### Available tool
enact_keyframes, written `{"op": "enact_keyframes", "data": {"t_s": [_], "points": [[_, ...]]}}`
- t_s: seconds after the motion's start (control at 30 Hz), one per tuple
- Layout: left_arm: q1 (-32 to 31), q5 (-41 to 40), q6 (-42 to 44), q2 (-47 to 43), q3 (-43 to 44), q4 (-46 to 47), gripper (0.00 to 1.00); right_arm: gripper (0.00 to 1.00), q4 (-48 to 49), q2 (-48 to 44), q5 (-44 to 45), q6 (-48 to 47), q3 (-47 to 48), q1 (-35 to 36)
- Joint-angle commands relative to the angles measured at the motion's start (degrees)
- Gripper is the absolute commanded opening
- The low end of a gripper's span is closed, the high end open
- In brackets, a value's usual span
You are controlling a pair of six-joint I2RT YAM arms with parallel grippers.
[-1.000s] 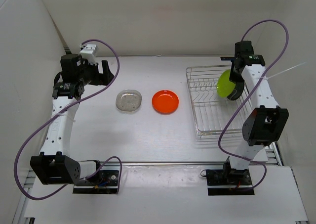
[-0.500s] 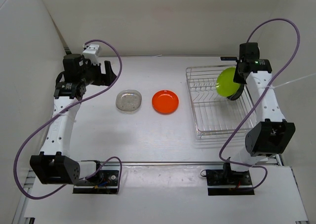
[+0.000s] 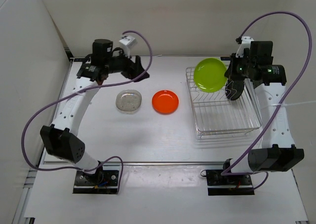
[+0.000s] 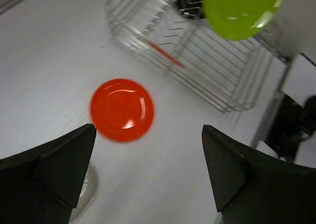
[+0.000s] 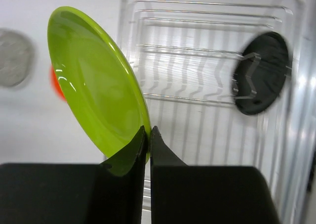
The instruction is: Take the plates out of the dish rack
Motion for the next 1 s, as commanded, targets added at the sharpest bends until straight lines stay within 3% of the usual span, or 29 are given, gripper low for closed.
{"op": "enact_keyframes", "data": {"t_s": [0.0, 0.23, 0.57, 0.67, 0.77, 0.9, 0.93, 0.97], "points": [[-7.4, 9.3, 0.6, 4.1, 8.7, -2.3, 1.00, 0.00, 0.2, -1.4, -15.7, -3.9, 1.6, 0.4], [-18.0, 9.1, 0.6, 14.4, 20.1, -4.7, 1.00, 0.00, -1.5, -1.4, -24.1, -5.9, 3.0, 0.9], [-20.5, 5.2, 0.1, 18.8, 23.4, -5.2, 1.00, 0.00, -2.0, -1.4, -27.2, -6.4, 2.6, 0.9], [-20.5, 3.0, -0.5, 18.8, 23.4, -5.2, 0.96, 0.00, -2.0, -1.4, -28.4, -6.4, 2.6, 0.9], [-20.5, 3.0, -1.1, 18.8, 23.9, -4.7, 0.77, 0.00, -2.0, -1.4, -29.6, -6.4, 2.6, 0.9], [-20.5, 3.6, -3.1, 19.5, 25.1, -4.0, 0.70, 0.00, -2.5, -1.4, -30.6, -6.4, 2.6, 0.9], [-20.5, 3.6, -3.1, 20.1, 25.8, -4.0, 0.56, 0.00, -2.5, -1.9, -30.6, -6.4, 2.6, 0.9], [-20.5, 3.6, -3.1, 20.1, 26.3, -4.0, 0.50, 0.00, -2.5, -1.9, -30.6, -6.4, 2.6, 0.9]]}}
